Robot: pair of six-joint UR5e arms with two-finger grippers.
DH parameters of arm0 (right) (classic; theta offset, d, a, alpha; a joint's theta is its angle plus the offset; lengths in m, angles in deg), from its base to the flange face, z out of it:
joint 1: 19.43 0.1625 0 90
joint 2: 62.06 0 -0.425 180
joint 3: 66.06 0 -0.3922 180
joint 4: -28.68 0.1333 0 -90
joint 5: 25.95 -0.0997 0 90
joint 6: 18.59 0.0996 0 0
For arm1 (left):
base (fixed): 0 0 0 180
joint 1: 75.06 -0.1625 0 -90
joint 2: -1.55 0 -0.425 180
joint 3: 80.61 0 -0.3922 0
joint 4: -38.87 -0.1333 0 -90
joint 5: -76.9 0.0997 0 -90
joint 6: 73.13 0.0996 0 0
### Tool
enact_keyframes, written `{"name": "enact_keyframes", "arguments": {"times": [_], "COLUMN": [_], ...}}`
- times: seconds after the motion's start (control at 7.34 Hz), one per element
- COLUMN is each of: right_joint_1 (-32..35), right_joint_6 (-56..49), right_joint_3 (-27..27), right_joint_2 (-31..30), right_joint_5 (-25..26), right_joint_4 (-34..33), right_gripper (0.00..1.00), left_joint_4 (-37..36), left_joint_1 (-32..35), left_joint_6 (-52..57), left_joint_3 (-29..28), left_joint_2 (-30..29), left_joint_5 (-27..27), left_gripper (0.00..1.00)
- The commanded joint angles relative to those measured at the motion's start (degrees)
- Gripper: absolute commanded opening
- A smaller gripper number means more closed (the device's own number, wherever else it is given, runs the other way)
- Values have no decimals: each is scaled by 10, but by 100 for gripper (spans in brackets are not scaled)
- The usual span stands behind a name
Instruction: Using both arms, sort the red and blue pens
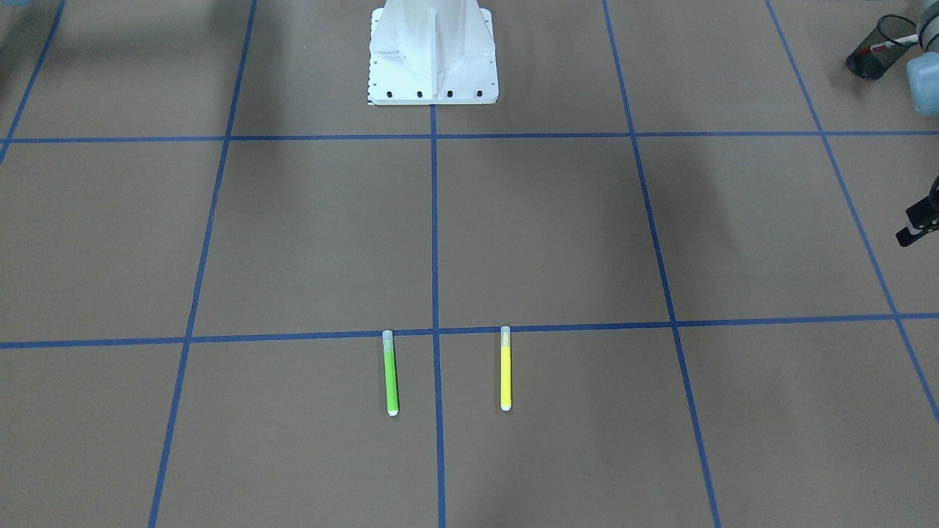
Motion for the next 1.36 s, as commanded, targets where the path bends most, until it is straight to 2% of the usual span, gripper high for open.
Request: {"name": "enact_keyframes", "arguments": {"times": [0.0, 0.41, 0.54, 0.68, 1.23], "right_joint_1": [0, 1, 1, 1, 3], "right_joint_6": [-12, -26, -30, -30, -30], "right_joint_3": [9, 24, 26, 27, 20], "right_joint_2": [1, 1, 1, 1, 3], "right_joint_5": [2, 8, 9, 9, 11], "right_joint_4": [1, 0, -1, -1, 1], "right_gripper": [0, 0, 4, 99, 100], "left_joint_4": [0, -1, -1, -1, -1], "left_joint_1": [0, 0, 0, 0, -1], "left_joint_6": [-2, -3, -4, -4, -6], "left_joint_3": [1, 1, 1, 1, 0], "left_joint_2": [1, -1, -1, -2, -5], "left_joint_5": [0, 0, 0, 0, -1], "left_gripper": [99, 99, 99, 99, 99]}}
